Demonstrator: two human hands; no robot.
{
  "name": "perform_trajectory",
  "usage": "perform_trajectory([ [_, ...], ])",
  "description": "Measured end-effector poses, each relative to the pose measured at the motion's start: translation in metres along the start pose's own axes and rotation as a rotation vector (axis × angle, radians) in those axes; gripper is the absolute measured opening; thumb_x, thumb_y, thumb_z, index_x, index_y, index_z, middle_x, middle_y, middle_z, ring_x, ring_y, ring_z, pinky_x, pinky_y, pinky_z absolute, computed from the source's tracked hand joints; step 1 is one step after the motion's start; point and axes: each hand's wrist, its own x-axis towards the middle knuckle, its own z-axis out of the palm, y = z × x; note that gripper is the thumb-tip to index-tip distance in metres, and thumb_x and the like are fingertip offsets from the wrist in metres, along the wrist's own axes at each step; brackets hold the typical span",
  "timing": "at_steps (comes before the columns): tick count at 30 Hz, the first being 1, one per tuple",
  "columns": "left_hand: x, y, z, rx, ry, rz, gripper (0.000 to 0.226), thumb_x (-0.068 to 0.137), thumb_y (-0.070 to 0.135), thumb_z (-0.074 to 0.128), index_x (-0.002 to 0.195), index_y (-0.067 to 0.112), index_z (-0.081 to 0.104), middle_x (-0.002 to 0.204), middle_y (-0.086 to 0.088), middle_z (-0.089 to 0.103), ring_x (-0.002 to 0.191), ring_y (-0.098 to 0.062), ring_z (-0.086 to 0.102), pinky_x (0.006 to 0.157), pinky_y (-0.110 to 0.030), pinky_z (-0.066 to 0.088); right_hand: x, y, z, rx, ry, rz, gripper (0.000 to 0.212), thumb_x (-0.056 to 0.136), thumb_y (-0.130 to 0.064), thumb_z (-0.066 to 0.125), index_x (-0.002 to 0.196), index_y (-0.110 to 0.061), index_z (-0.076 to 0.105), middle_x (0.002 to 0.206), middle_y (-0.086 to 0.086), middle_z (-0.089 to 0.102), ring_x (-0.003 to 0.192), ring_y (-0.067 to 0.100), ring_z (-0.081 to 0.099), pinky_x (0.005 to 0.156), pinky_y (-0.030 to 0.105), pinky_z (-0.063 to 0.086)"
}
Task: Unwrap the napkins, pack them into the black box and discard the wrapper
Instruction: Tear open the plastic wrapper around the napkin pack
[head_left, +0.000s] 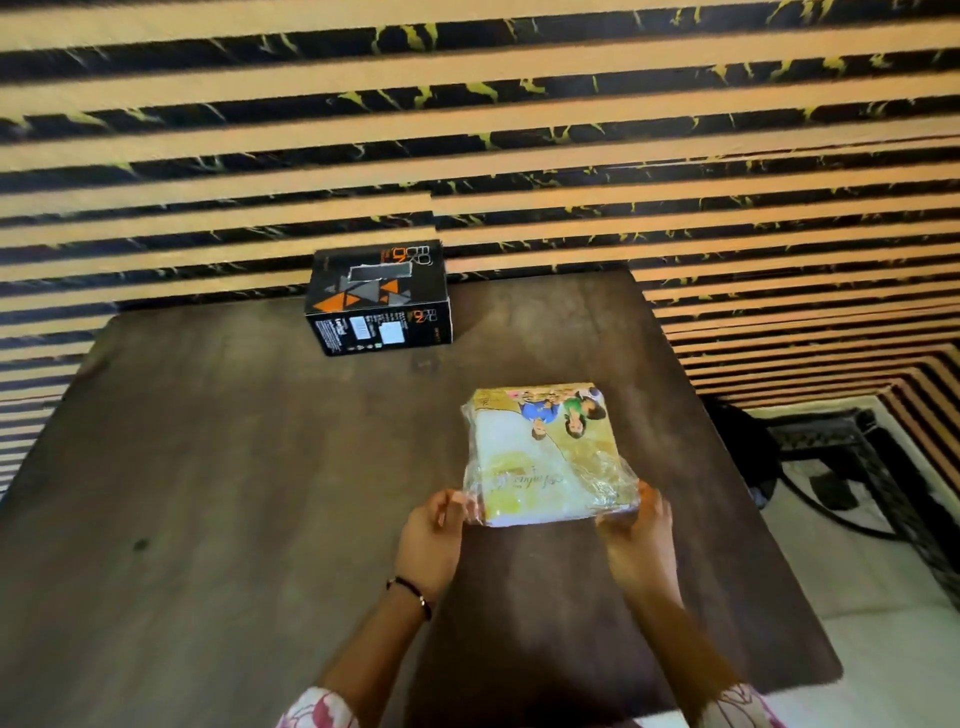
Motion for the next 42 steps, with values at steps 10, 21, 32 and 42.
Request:
perform_trajectory([
  [10, -0.024, -0.01, -0.032, 0.29, -0.193, 0.223, 0.019, 0.095, 0.026, 0.045, 0.087, 0.021, 0.061, 0.077, 0.004, 0.07, 0.081, -0.02, 0.065, 0.077, -0.031, 0.047, -0.046, -0.012, 0.015, -0.645, 0.233, -0.49, 0.055, 0.078, -0.027, 0.057, 0.13, -0.013, 0.044, 0.137, 0.012, 0.046, 0.126, 0.03, 0.034, 0.103, 0.052, 0.033],
  [21, 0.028, 0.051, 0.008, 0.974, -0.39, 0.515, 0.061, 0.092, 0.045, 0.029, 0.146, 0.016, 0.021, 0.155, -0.005, 0.024, 0.143, -0.022, 0.021, 0.116, -0.037, 0.01, -0.001, -0.053, 0.021, -1.002, -0.104, -0.482, 0.045, 0.089, -0.035, 0.042, 0.129, -0.013, 0.047, 0.138, 0.01, 0.047, 0.136, 0.032, 0.023, 0.118, 0.041, 0.007],
  [32, 0.031, 0.054, 0.019, 1.026, -0.419, 0.324, 0.049, 0.098, 0.036, 0.02, 0.147, 0.026, 0.017, 0.158, 0.006, 0.013, 0.146, -0.014, 0.01, 0.118, -0.051, -0.005, 0.018, -0.062, 0.029, -0.773, -0.064, -0.235, 0.024, 0.085, -0.038, 0.052, 0.095, -0.021, 0.066, 0.109, 0.005, 0.064, 0.117, 0.024, 0.039, 0.099, 0.038, 0.025],
  [42, 0.035, 0.061, 0.022, 0.946, -0.46, 0.224, 0.047, 0.098, 0.035, 0.018, 0.145, 0.031, 0.022, 0.158, 0.005, 0.015, 0.147, -0.016, 0.008, 0.116, -0.049, -0.006, 0.01, -0.046, 0.037, -0.816, -0.034, -0.51, 0.026, 0.083, -0.013, 0.042, 0.096, -0.02, 0.064, 0.109, -0.002, 0.062, 0.118, 0.021, 0.033, 0.099, 0.041, 0.018],
])
